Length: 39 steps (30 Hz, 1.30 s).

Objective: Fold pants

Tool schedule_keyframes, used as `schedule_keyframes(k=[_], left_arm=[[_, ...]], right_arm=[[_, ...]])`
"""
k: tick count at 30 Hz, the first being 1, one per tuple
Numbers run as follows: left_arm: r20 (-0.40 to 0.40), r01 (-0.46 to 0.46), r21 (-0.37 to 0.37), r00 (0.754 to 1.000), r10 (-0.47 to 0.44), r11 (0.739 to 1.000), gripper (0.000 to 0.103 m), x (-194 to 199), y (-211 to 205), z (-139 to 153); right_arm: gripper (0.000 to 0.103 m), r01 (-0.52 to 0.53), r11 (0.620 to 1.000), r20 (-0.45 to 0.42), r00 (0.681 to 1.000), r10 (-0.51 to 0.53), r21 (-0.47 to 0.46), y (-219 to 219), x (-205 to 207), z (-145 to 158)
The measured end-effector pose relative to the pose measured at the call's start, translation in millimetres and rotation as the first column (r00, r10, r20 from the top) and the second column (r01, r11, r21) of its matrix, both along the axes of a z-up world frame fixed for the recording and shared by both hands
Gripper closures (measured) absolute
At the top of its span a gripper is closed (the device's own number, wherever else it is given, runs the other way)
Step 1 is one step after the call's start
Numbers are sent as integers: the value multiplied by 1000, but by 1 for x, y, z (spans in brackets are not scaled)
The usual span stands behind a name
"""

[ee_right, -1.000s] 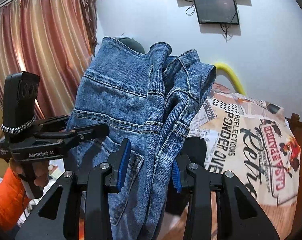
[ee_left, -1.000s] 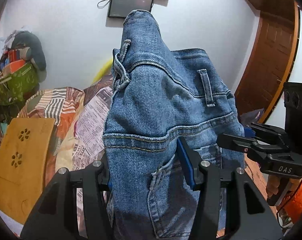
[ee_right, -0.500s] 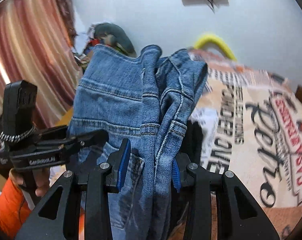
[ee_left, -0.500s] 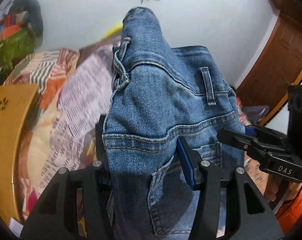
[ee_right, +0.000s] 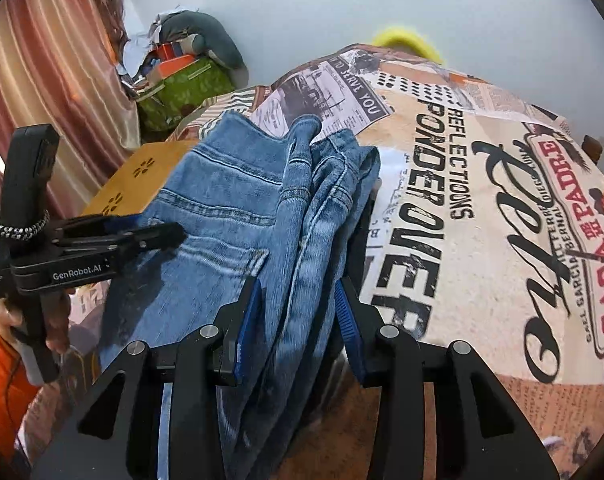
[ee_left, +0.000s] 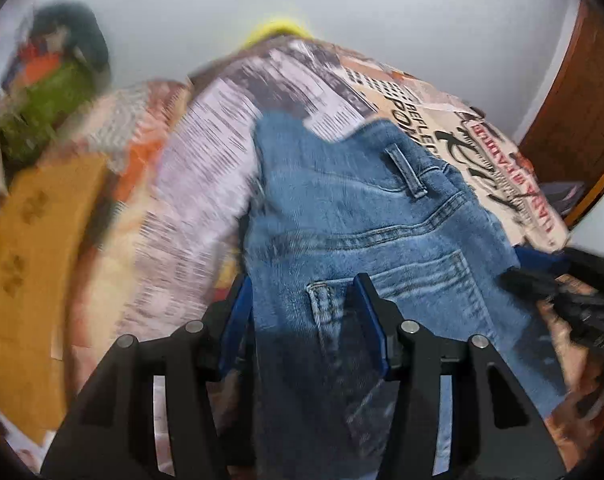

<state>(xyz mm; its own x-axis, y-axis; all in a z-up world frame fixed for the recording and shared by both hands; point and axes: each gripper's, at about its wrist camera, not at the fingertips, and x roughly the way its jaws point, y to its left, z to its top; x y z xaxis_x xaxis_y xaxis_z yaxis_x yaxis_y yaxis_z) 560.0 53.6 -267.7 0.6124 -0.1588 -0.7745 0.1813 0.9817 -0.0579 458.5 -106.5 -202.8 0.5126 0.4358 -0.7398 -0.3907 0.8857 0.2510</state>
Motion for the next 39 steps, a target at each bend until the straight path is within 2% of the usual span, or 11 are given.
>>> schedule_keyframes(k=[3, 7, 13, 18, 23, 29, 33, 38, 39], left_arm=[[96, -19, 98, 995, 9, 995, 52, -23, 0, 20], [158, -4, 148, 987, -20, 989, 52, -60, -6, 49], [293, 3, 99, 956, -32, 995, 52, -126, -20, 120], [426, 19, 22, 904, -26, 1000, 52, -197, -30, 187], [525, 21, -48, 851, 7, 999, 51, -268, -34, 231], [601, 20, -80, 798, 32, 997, 51, -344, -34, 251], [631, 25, -92, 775, 39, 995, 51, -382, -38, 252], [661, -1, -118, 746, 79, 993, 37, -417, -40, 247], [664, -6, -121, 743, 85, 993, 33, -421, -40, 246]], right_arm=[[67, 6, 1000, 60, 998, -5, -19, -6, -10, 17], [67, 14, 1000, 137, 990, -15, 6, -17, -29, 55], [67, -6, 999, 273, 962, -7, 47, -28, -83, 127], [67, -23, 997, 410, 912, -11, 77, -32, -150, 181], [67, -36, 993, 514, 857, -25, 108, -33, -214, 214], [67, -58, 987, 576, 816, -41, 153, -32, -280, 234], [67, -62, 982, 597, 800, -56, 176, -33, -310, 236], [64, -48, 978, 594, 800, -85, 204, -35, -327, 227], [61, -39, 978, 593, 800, -93, 206, -36, -331, 226]])
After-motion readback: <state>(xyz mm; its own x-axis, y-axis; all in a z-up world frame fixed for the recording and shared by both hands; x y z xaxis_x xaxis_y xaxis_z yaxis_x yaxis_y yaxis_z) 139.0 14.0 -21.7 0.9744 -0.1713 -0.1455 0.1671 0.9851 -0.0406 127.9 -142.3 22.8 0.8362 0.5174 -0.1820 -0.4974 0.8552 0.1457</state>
